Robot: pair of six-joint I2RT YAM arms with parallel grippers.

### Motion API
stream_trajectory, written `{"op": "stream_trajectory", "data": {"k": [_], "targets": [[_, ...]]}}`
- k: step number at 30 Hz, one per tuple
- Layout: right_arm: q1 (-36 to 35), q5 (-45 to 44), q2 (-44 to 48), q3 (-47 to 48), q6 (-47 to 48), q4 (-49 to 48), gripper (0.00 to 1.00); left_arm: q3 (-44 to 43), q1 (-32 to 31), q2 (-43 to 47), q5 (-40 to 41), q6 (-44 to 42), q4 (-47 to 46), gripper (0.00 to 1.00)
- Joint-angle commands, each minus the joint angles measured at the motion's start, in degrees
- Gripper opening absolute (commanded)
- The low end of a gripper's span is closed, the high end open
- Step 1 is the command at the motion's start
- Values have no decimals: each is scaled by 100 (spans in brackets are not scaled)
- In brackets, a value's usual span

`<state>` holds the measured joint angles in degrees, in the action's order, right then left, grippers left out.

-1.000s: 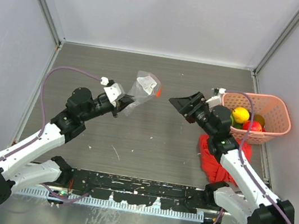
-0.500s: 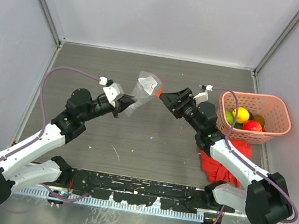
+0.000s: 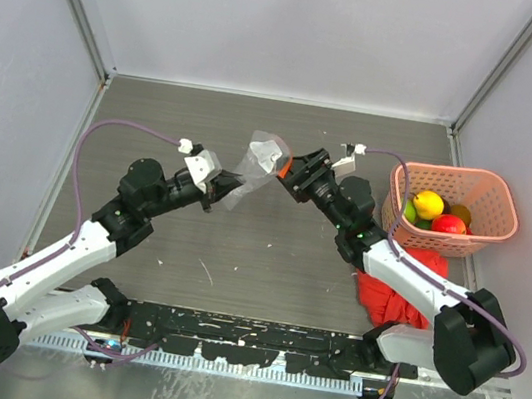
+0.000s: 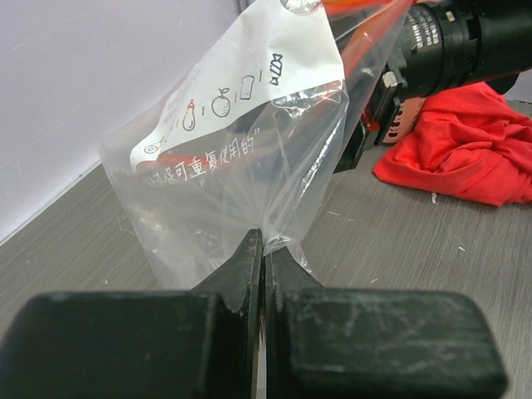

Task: Place the food in the zip-top bag and seal the zipper
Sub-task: Open the zipper of the food storage bag.

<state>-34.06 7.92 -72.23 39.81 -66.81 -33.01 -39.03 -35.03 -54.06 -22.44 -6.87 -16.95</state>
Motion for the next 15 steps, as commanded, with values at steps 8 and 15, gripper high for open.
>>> {"op": "stream_trajectory", "data": {"k": [8, 15], "targets": [[-133, -146, -175, 286, -342, -703, 60, -52, -194, 157, -94, -433, -30, 0], [-135, -143, -110, 290, -321, -706, 24, -116, -211, 213, -33, -658, 305, 0]]}}
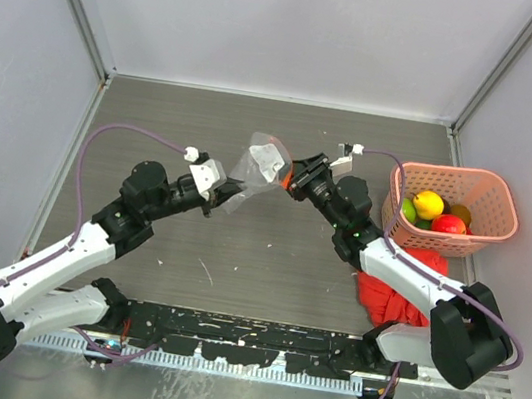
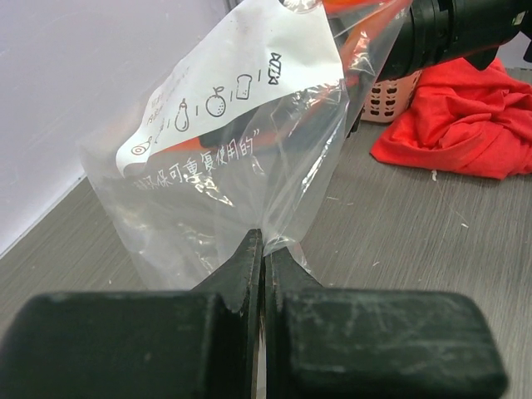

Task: Place the food in the zip-top bag and seal the zipper
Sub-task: Open the zipper of the food storage bag.

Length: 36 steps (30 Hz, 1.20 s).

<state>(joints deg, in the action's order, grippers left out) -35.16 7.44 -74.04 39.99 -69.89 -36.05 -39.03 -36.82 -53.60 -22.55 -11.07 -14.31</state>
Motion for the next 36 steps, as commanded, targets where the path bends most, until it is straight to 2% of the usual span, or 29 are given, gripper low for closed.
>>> {"op": "stream_trajectory", "data": {"k": [1, 4, 6, 15, 22, 26, 30, 36], "targets": [[-22, -90, 88, 268, 3, -400, 19, -141, -35, 173, -9, -276, 121, 0], [-26, -107, 174, 264, 123, -252, 5, -256, -38, 215, 55, -420, 478, 0], [-14, -174, 306, 277, 303, -32, 1, -345, -36, 275, 122, -551, 770, 0], [88, -578, 806, 737, 1755, 1679, 0, -509, -34, 680, 784, -1039, 1972, 0], [97, -996, 932, 995, 2566, 2493, 0, -405, -36, 951, 1070, -942, 2656, 0], [105, -1067, 858, 1189, 3030, 2873, 0, -283, -29, 1105, 1296, -700, 2862, 6], [99, -905, 757, 1282, 3354, 2903, 1, -311, -35, 1115, 1177, -313, 3133, 14], [74, -786, 660, 1380, 3668, 2835, 1, -424, -37, 1258, 1226, 386, 3017, 33]]}}
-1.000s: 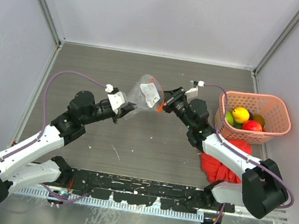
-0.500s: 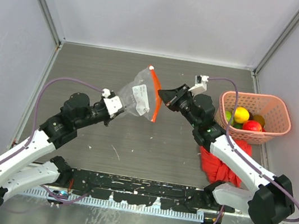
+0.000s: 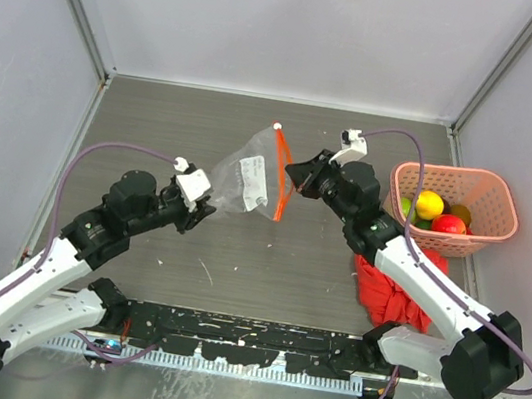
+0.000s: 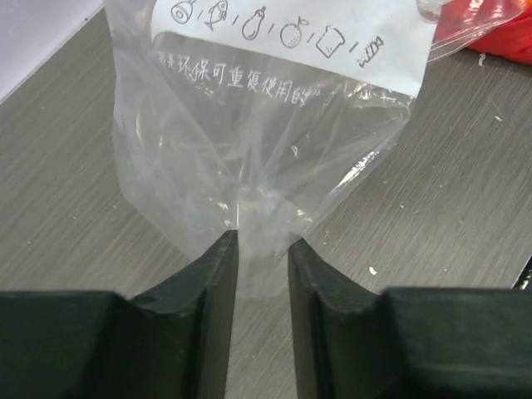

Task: Place the food in the zip-top bag and seal the zipper
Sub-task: Open the zipper of the food storage bag.

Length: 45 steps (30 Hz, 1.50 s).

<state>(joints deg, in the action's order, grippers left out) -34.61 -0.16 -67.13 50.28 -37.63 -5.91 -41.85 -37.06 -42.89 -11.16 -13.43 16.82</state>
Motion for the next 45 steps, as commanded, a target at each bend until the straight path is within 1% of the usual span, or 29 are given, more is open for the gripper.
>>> {"op": "stream_trajectory", "data": {"k": [1, 3, 8, 15, 19, 24, 27, 33, 38, 45], "targets": [[4, -72, -37, 385, 519, -141, 0, -200, -12, 202, 87, 751, -99, 37], [-46, -164, -52, 455, 688, -68, 0, -315, -12, 209, 98, 991, -92, 43], [-278, -531, -58, 676, 1153, 140, 1, -618, -12, 54, 36, 1875, -149, 53], [-713, -1171, -41, 877, 1711, 428, 1, -1210, -5, -515, 729, 3670, -119, 69], [-929, -1634, -78, 893, 1878, 463, 0, -1414, -8, -891, 1022, 4630, -106, 75], [-1289, -2129, -221, 972, 2114, 554, 0, -1444, -9, -1195, 1067, 5512, -275, 75], [-1476, -2307, -312, 1019, 2181, 554, 0, -1546, -12, -1390, 1084, 5749, -306, 76], [-1849, -2641, -524, 1125, 2306, 479, 0, -1847, -12, -1840, 1146, 5790, -218, 75], [-2132, -2903, -685, 1163, 2326, 323, 1, -2031, -12, -2248, 1141, 5754, 37, 72], [-2463, -3265, -979, 1252, 2412, 202, 1, -2088, -10, -2524, 1474, 5628, 605, 65]]}}
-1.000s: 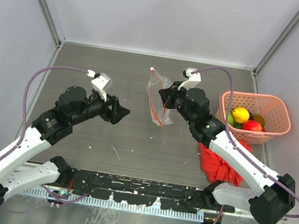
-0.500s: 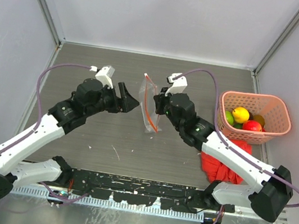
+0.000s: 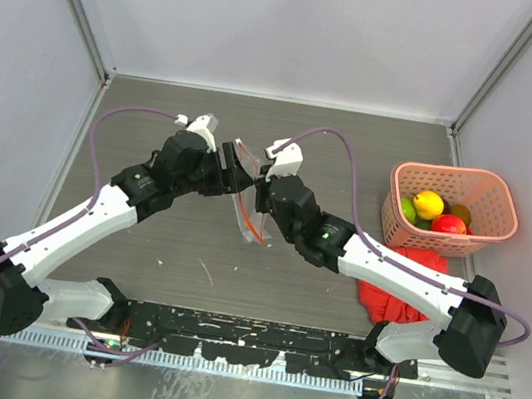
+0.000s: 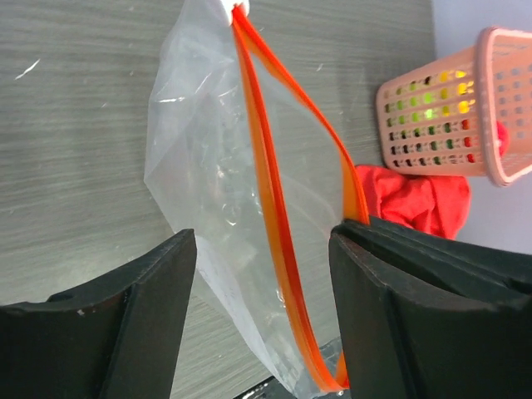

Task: Place the food in the zip-top bag and seal the zipper
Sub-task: Open the zipper of the food storage bag.

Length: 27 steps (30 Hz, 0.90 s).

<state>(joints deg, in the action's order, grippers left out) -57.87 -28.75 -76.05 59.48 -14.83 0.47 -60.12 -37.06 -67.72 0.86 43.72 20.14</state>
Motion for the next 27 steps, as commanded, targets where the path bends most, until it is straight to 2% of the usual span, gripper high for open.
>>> {"op": "stream_trajectory", "data": {"k": [1, 10, 17, 24, 27], "targets": [[-160, -445, -128, 355, 144, -434, 0, -249, -12, -68, 278, -99, 313, 64], [-221, -803, -196, 361, 189, -354, 0, -255, -11, -109, 475, -567, 931, 52], [-224, -1203, -130, 305, 295, -243, 0, -273, -11, 11, 752, -1014, 1394, 27], [-172, -1452, -183, 360, 271, 124, 0, -713, -3, 75, 1466, -1814, 2007, 1], [-67, -1316, -238, 445, 20, 348, 0, -1031, 29, 84, 1895, -2317, 2296, 0]]}}
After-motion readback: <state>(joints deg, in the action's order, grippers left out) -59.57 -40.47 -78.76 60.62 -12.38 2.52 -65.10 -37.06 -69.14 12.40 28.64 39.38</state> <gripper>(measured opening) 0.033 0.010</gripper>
